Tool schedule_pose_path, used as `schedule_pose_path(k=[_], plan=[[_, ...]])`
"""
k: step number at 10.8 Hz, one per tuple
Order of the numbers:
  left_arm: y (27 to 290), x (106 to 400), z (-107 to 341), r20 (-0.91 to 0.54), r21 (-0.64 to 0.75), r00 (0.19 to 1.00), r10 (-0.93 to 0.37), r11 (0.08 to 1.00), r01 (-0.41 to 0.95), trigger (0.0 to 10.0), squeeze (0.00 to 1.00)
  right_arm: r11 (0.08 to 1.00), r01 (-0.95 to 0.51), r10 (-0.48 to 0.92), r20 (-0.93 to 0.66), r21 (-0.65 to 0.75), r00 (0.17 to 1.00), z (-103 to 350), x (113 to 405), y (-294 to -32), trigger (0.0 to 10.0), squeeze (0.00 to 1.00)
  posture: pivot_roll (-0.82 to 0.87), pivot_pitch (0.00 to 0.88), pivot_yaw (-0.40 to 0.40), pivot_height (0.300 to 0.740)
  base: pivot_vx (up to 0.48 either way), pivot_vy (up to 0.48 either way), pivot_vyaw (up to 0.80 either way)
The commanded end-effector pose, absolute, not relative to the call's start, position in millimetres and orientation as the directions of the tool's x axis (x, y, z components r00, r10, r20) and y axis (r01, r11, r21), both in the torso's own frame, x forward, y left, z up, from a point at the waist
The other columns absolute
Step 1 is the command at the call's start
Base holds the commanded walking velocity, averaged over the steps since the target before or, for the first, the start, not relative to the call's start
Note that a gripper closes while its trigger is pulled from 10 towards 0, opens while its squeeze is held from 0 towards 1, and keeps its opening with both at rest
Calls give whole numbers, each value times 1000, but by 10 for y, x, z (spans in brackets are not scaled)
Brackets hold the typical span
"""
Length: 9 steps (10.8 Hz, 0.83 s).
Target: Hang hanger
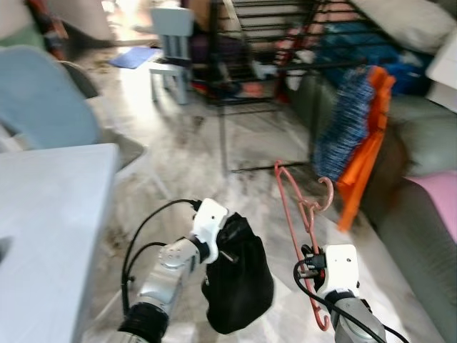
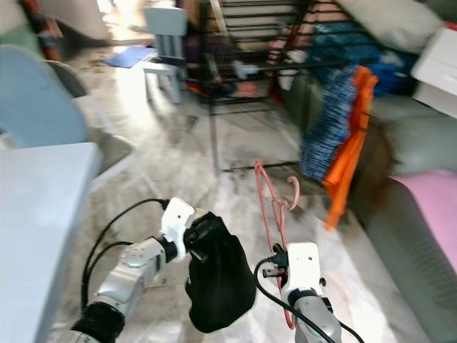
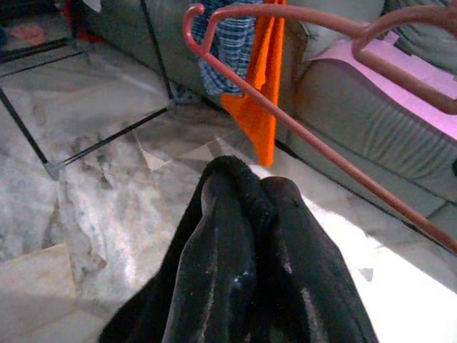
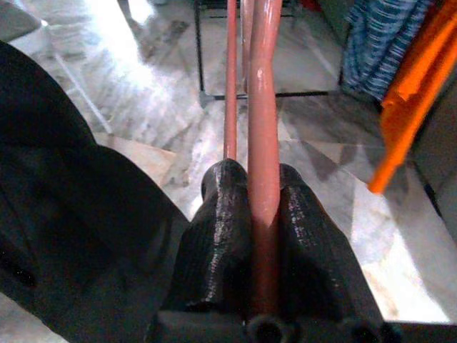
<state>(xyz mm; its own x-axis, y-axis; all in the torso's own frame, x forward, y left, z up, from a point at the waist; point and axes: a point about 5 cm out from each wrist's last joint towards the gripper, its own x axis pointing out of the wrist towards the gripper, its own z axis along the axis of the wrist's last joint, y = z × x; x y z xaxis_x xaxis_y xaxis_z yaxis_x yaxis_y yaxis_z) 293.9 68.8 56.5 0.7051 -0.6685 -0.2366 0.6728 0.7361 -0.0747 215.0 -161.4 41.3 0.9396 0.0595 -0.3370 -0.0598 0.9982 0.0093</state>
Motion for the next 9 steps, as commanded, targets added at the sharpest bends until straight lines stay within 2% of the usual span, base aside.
schedule_pose_path(k=[1,5,7,9], plan=[[674,2964,644,-209,-64,701,-682,724,686,10000,0,999,-54,53,-333,6,942,437,2154,-1626,10000,0,31,0,-23,740,0,0,-513],[637,2934,619,-213,-78,686,-696,712,698,10000,0,998,-66,65,-350,7,935,417,2134,-1609,10000,0,24,0,-27,740,0,0,-680],[621,2939,620,-212,-77,683,-699,709,701,10000,0,998,-65,61,-352,2,934,421,2130,-1632,10000,0,19,0,-31,740,0,0,0],[597,2943,622,-209,-76,681,-702,706,704,10000,0,997,-73,68,-356,0,932,423,2131,-1630,10000,0,19,0,-36,740,0,-120,-519]])
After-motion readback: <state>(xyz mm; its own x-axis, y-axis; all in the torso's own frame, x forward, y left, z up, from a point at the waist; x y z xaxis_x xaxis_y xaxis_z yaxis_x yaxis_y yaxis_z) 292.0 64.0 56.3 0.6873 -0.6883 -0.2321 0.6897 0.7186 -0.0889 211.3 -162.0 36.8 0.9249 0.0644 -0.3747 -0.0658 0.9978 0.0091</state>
